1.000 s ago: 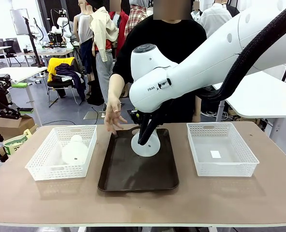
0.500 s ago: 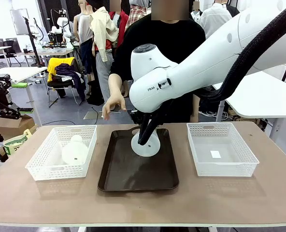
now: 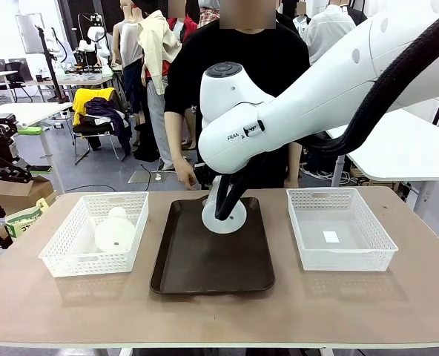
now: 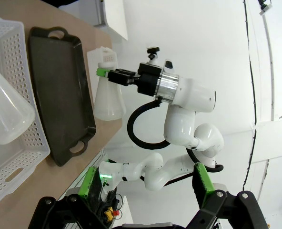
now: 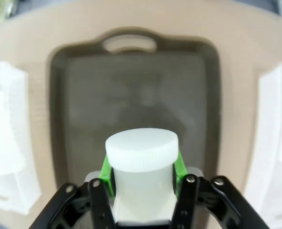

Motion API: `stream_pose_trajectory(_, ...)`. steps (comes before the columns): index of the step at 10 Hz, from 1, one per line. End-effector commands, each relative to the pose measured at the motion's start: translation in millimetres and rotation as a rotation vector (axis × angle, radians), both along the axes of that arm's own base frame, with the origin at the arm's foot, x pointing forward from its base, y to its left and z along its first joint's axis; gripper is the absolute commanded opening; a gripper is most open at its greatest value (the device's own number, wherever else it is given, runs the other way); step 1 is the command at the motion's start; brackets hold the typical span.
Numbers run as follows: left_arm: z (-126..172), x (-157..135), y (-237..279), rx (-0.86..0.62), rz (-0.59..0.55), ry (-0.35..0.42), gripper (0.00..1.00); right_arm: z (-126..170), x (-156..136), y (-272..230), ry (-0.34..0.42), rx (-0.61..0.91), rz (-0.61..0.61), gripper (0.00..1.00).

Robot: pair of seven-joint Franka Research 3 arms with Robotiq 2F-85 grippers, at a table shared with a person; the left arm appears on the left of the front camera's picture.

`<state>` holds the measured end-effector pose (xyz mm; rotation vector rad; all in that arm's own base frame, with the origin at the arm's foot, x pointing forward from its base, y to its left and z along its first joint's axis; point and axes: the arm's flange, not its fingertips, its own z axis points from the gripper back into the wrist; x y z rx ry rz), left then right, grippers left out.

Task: Prepare the laboratory tools.
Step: Place the picked Big flask upright in the Handle tray as instructed by the person.

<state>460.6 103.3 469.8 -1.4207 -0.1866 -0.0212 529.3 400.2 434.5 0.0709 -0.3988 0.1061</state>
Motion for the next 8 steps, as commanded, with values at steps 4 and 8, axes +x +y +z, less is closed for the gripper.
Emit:
stream_pose_trajectory(4,2,-1,1,-0.002,0.001,-0.004,1.00,14,-18,-35,-0.188,0.212,0.464,0.00)
stream_pose_trajectory(8,2,-1,1,-0.002,0.001,-0.004,1.00,7,-17,-42,-0.312,0.369,0.712,0.00)
